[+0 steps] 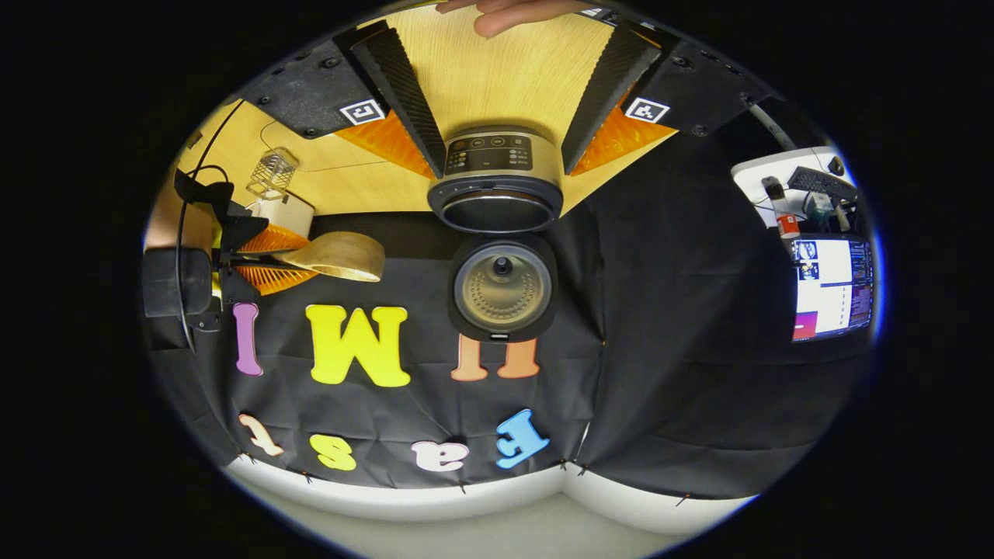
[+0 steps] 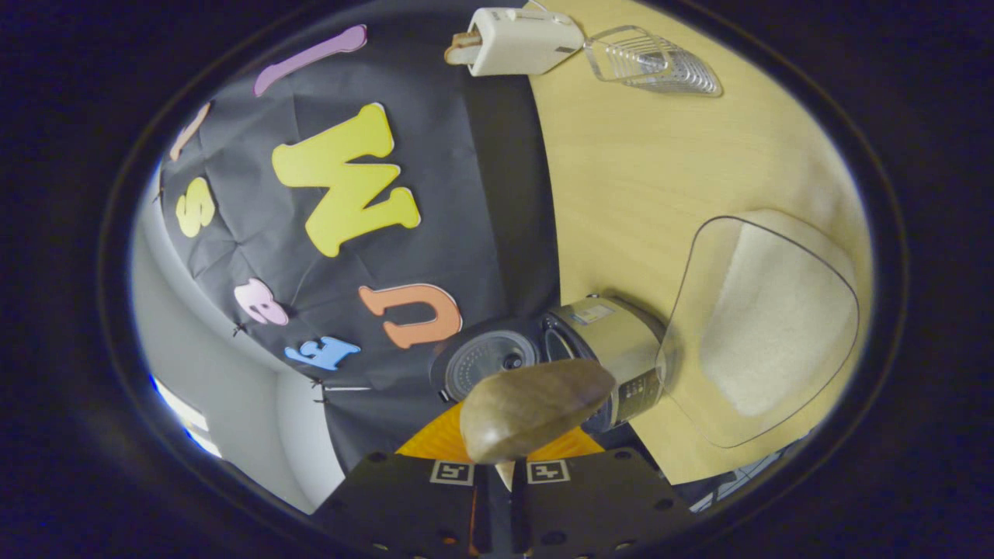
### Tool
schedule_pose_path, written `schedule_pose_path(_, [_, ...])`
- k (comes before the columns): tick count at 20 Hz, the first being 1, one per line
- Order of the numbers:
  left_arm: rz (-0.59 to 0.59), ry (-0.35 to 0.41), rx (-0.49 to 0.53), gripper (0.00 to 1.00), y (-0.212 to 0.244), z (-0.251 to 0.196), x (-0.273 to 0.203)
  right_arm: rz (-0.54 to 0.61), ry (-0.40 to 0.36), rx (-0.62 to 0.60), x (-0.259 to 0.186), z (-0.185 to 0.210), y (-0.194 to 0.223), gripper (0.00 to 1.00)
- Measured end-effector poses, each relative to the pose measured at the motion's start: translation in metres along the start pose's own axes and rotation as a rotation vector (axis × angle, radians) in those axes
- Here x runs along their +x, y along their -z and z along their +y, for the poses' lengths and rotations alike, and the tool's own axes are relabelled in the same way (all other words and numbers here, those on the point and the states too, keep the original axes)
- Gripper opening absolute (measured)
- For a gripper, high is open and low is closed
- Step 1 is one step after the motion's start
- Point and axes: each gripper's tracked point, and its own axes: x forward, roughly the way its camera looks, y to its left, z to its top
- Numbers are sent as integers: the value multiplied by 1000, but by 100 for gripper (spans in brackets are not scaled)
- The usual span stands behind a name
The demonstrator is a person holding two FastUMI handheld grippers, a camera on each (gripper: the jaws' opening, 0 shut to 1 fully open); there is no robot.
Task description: Close the left gripper, press the button to open the rice cooker; take a wooden spoon from the chopstick holder with the right hand, scoop a spoonful of rice and pour it into the rice cooker, then put the wooden spoon back into the chopstick holder.
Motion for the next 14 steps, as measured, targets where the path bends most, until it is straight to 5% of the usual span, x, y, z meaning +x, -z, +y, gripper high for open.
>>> schedule_pose_path(7, [8, -61, -7, 96, 8, 35, 11, -6, 93, -72, 81, 18, 13, 10])
schedule_pose_path(14, [18, -39, -20, 96, 17, 43, 21, -67, 295, -250, 170, 2, 17, 10])
